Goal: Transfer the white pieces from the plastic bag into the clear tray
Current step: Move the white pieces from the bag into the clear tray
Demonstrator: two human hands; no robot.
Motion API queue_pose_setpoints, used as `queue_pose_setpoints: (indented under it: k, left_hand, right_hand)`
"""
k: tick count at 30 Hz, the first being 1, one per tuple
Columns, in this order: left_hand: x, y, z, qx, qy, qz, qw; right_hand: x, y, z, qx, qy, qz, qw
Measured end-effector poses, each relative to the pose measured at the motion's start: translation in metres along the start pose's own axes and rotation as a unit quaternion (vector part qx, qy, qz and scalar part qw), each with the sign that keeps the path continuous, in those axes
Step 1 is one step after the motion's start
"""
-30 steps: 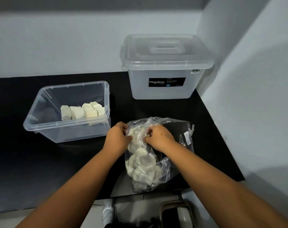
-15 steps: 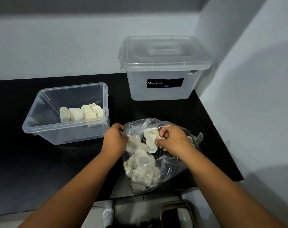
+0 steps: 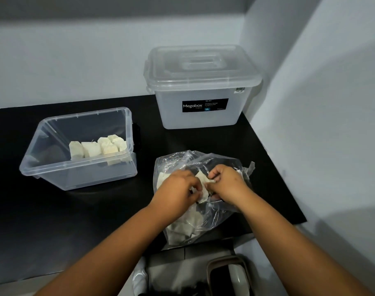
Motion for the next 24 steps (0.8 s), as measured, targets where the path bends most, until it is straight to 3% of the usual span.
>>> queue_pose_setpoints:
  k: [3, 12, 16, 21, 24]
  left_hand:
    - [0.0, 0.014, 0.0, 0.049, -0.014, 0.046, 0.998]
    - [-0.001, 0.021, -0.007, 0.085, -0.067, 0.035, 0.994]
    - [-0.002, 0.023, -0.01, 0.09, -0.09, 0.015, 0.992]
    - [-0.005, 0.011, -0.007, 0.061, -0.085, -0.021, 0.994]
    - [-0.009, -0.009, -0.005, 0.059, -0.064, -0.062, 0.994]
  right_hand:
    - [0.001, 0.0, -0.002, 0.035, 0.019, -0.003, 0.999]
    - [0.001, 0.002, -0.002, 0.069, 0.047, -0.001, 0.997]
    - [0.002, 0.0, -0.003, 0.012, 0.037, 0.008, 0.999]
    - [0.0, -0.006, 0.01, -0.192, -0.002, 0.018, 0.981]
    - [0.004, -0.013, 0.02, -0.257, -0.004, 0.037, 0.966]
Point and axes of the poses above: each hand's wrist, its own x-axis towards the middle knuckle, its own y-axis out of the palm, z = x × y, the point moved 2 cm from there along x, towards the middle knuckle, and after that the axes turned 6 degrees about -y, right-handed, at the moved point
